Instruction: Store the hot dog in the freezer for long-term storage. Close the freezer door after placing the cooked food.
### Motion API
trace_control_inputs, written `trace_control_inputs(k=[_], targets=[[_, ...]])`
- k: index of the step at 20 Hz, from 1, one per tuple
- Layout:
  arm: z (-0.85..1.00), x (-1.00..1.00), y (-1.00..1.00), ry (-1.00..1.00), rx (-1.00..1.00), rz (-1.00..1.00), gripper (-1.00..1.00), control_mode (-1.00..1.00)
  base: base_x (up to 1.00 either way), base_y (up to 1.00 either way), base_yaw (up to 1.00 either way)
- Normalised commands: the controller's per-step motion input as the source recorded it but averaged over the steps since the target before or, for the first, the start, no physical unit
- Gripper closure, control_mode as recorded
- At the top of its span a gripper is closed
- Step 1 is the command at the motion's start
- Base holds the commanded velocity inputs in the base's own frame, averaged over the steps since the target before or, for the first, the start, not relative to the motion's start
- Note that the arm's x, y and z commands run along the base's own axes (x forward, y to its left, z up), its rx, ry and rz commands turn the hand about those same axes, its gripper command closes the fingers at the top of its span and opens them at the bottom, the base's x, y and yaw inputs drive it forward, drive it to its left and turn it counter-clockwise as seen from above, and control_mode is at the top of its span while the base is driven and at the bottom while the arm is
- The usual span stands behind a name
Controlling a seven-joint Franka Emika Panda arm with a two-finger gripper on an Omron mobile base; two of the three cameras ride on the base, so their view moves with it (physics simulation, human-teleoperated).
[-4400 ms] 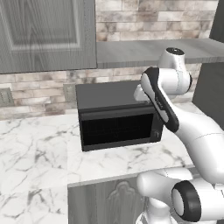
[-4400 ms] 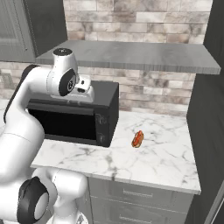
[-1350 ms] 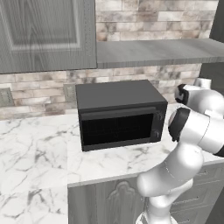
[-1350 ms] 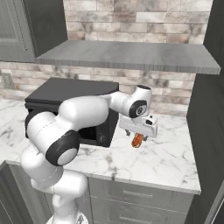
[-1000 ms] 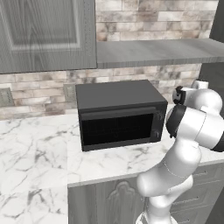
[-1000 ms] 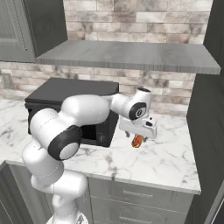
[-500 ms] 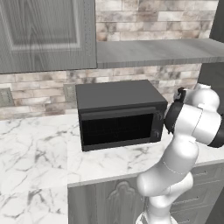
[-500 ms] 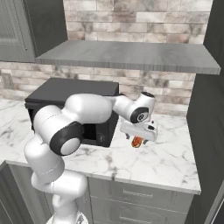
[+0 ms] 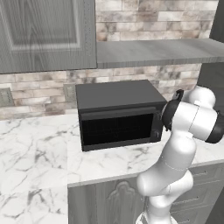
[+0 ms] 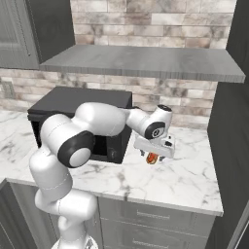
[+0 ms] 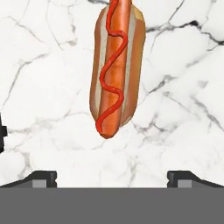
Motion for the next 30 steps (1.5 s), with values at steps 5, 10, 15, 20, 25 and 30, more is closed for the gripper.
trace_control_inputs(k=[5,10,15,20,25,30], targets=[[-0.08,0.01,0.00,0.00,0.00,0.01,-1.00,-1.00,0.00,0.00,0.00],[-0.10,0.03,0.02,0.00,0.00,0.00,-1.00,-1.00,0.00,0.00,0.00],[-0.05,0.00,0.17,0.00,0.00,0.00,-1.00,-1.00,0.00,0.00,0.00],[-0.06,0.04,0.09,-0.04,0.00,0.00,-1.00,-1.00,0.00,0.00,0.00],[-0.28,0.21,0.00,-0.08,0.00,0.00,-1.00,-1.00,0.00,0.00,0.00],[-0.37,0.19,0.00,-0.09,0.00,0.00,-1.00,-1.00,0.00,0.00,0.00]])
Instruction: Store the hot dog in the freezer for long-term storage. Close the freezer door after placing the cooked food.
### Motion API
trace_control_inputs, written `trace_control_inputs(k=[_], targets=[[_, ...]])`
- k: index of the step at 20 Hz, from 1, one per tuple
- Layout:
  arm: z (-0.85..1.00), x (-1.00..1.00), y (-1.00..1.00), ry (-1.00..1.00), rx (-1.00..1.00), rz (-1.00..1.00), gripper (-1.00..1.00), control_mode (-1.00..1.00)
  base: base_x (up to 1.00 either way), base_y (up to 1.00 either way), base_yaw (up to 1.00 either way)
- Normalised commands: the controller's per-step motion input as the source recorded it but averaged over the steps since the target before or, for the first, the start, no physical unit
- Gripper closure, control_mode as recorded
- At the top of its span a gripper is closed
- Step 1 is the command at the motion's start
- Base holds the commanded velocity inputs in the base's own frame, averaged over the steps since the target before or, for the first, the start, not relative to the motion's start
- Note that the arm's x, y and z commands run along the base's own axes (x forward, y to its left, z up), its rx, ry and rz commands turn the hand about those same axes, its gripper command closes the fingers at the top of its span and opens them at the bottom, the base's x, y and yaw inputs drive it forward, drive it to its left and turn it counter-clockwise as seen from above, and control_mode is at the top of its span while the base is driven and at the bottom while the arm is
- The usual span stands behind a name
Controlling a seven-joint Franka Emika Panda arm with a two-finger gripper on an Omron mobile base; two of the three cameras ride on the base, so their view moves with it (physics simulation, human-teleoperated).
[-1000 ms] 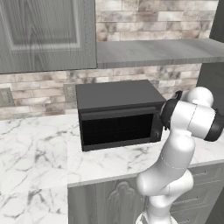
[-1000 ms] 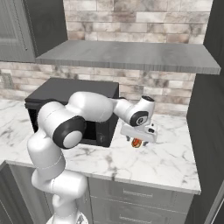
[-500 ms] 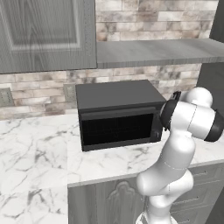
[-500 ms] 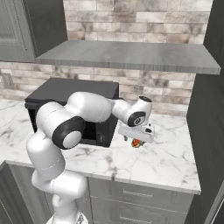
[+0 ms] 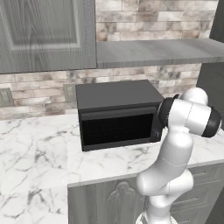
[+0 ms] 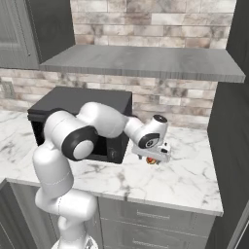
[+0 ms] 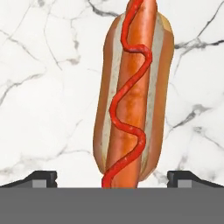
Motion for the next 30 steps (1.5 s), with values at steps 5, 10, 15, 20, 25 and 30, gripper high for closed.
trace_control_inputs(k=[5,10,15,20,25,30], targets=[[-0.16,0.16,-0.05,-0.10,0.00,0.02,-1.00,-1.00,0.00,0.00,0.00],[0.00,0.16,-0.15,-0.06,0.00,0.03,-1.00,-1.00,0.00,0.00,0.00],[-0.03,0.10,-0.06,-0.03,0.00,0.01,-1.00,-1.00,0.00,0.00,0.00],[0.00,0.00,0.00,0.00,0.00,0.00,1.00,-1.00,0.00,0.00,0.00],[0.00,-0.01,0.00,0.00,0.00,0.00,1.00,-1.00,0.00,0.00,0.00],[0.05,-0.36,0.00,-0.01,0.00,0.00,1.00,-1.00,0.00,0.00,0.00]])
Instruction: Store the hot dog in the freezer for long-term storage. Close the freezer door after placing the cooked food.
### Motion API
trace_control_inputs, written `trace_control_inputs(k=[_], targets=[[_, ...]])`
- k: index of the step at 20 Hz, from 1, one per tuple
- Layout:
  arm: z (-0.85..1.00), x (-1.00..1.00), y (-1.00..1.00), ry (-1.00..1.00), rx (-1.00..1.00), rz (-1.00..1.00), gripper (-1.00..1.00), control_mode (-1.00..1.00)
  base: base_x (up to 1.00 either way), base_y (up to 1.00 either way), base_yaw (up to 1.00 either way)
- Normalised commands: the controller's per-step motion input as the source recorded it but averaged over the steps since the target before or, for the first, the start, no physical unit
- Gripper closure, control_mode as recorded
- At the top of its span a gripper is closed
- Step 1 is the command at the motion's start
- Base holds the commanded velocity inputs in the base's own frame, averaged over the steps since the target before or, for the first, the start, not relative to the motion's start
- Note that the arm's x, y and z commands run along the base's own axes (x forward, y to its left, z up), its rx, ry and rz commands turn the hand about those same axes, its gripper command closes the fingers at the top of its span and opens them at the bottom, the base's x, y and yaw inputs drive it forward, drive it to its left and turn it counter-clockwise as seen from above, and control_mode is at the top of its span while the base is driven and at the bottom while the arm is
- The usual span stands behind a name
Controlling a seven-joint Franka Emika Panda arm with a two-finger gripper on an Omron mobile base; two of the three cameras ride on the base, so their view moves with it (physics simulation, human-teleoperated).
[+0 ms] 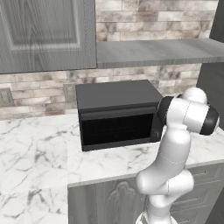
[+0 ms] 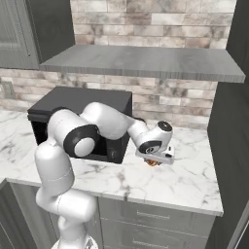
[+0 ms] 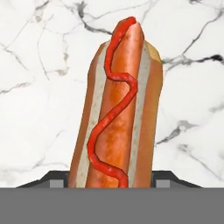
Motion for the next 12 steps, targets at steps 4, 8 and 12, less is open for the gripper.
trace_control_inputs(k=[4,8,12], targets=[[0.33,-0.84,0.02,-0.07,-0.04,-0.04,1.00,-1.00,0.00,0.00,0.00],[0.77,-1.00,0.02,-0.09,-0.07,-0.02,1.00,-1.00,0.00,0.00,0.00],[0.87,-0.97,0.31,0.00,-0.13,0.00,1.00,-1.00,0.00,0.00,0.00]])
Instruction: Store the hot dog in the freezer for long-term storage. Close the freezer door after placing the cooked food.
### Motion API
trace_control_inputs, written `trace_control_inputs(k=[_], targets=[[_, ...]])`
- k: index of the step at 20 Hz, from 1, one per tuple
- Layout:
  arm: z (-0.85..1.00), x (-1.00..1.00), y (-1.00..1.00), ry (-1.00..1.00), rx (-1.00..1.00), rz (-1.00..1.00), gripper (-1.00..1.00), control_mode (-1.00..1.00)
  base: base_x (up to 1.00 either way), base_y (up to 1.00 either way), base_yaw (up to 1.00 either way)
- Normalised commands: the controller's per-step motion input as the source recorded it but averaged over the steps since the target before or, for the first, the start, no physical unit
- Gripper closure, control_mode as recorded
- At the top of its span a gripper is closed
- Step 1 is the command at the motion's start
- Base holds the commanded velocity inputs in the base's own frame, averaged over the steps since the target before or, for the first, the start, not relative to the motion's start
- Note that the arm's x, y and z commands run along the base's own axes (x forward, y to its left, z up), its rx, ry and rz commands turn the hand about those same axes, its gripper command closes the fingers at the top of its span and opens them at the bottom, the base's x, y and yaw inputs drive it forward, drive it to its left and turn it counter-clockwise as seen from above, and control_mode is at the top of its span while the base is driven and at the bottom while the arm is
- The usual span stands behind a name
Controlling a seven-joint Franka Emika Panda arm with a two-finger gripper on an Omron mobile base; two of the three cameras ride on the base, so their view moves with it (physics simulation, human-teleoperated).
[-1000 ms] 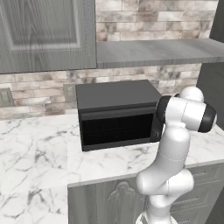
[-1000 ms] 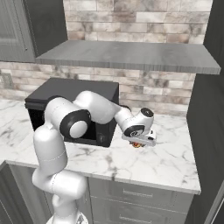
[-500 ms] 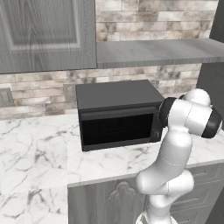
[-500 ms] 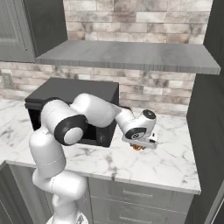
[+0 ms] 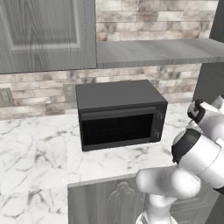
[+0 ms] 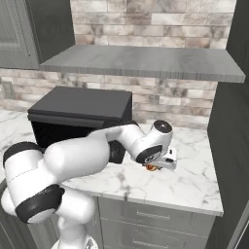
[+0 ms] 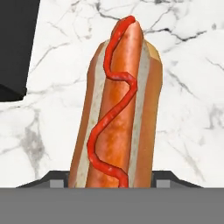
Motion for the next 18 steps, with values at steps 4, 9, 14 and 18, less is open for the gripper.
trace_control_inputs(k=[4,9,14,18], targets=[[0.86,-0.97,0.72,0.00,-0.11,0.00,1.00,-1.00,0.00,0.00,0.00],[0.89,-0.96,0.98,0.03,-0.11,-0.06,1.00,-1.00,0.00,0.00,0.00],[0.97,-0.60,0.85,0.02,-0.04,-0.21,1.00,-1.00,0.00,0.00,0.00],[0.63,-0.36,1.00,0.03,-0.01,-0.27,1.00,-1.00,0.00,0.00,0.00]])
